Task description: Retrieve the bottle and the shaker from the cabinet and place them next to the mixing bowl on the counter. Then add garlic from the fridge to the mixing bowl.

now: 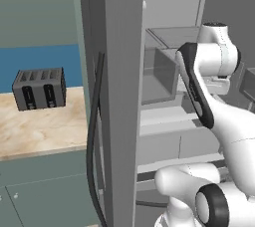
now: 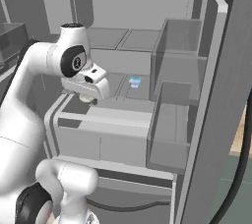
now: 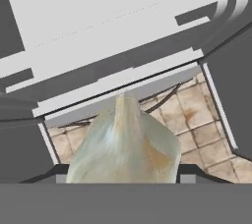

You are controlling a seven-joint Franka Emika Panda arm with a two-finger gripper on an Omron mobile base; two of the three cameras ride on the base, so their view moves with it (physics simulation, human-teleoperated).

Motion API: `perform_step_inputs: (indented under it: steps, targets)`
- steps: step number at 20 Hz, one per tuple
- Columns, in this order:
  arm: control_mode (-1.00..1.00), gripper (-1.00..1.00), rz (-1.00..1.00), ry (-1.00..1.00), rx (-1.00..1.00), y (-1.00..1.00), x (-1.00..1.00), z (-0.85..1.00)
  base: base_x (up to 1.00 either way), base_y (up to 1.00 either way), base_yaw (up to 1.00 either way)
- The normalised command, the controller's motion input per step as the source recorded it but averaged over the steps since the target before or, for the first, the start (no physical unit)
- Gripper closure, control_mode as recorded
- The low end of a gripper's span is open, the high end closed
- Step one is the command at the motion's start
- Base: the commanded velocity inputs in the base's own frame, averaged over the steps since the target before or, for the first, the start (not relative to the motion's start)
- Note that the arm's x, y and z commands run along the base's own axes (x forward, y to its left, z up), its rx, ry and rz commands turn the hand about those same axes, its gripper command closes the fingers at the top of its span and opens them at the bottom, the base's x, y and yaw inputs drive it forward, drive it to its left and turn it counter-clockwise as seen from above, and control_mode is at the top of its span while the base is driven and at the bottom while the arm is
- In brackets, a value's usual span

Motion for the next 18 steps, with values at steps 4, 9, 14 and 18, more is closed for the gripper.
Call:
perform_step_inputs:
  steps: [4,9,14,18]
  targets:
    - [-1.00,1.00,0.00,-0.05,0.00,0.02,-0.02,0.00,0.00,0.00,0.00]
    - [-1.00,1.00,0.00,0.00,0.00,0.00,0.00,0.00,0.00,0.00,0.00]
    - [1.00,1.00,0.00,0.00,0.00,0.00,-0.01,0.00,-0.11,0.01,0.00]
    - [1.00,1.00,0.00,0.00,0.00,0.00,0.00,0.00,-0.67,0.01,-0.09]
